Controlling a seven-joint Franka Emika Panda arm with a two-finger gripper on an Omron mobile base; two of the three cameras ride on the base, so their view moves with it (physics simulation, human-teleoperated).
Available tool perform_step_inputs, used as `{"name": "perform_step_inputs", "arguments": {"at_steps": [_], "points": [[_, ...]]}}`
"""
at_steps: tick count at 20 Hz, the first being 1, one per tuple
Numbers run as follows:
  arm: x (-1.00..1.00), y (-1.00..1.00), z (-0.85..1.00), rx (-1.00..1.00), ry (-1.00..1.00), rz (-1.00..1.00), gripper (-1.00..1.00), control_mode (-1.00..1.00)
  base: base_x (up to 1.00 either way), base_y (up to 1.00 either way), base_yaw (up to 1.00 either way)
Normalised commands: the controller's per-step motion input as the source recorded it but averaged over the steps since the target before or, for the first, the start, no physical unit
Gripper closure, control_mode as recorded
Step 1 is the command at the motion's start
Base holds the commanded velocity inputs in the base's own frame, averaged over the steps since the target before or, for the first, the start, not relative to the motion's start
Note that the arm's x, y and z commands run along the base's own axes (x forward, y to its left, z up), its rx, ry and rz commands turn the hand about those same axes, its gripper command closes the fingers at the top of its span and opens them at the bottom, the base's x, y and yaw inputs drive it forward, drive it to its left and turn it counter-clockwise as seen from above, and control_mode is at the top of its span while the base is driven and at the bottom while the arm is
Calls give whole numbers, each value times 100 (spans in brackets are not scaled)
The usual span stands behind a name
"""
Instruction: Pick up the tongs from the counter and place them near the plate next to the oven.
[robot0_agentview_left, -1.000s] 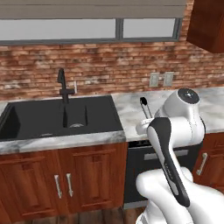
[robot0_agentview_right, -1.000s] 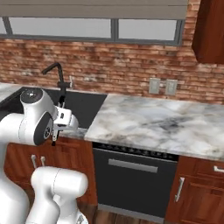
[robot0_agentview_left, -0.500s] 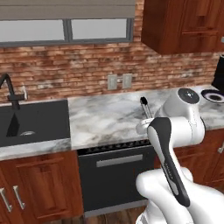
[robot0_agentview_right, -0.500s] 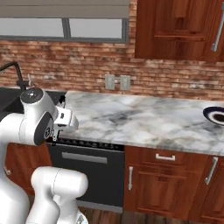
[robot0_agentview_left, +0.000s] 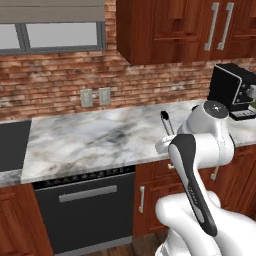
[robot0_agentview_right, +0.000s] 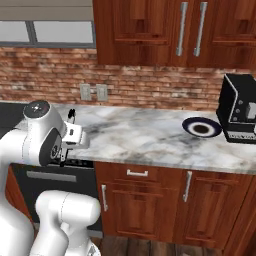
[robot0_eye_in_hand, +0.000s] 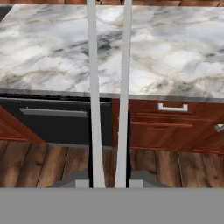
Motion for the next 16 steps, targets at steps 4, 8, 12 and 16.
{"name": "perform_step_inputs", "arguments": {"at_steps": [4, 8, 12, 16], "points": [[0, 0, 0, 0, 0, 0, 100, 100, 33, -81, -4], [0, 0, 0, 0, 0, 0, 100, 100, 41, -76, -2], [0, 0, 0, 0, 0, 0, 100, 100, 57, -64, 0], [0, 0, 0, 0, 0, 0, 100, 100, 69, -46, 0]]}}
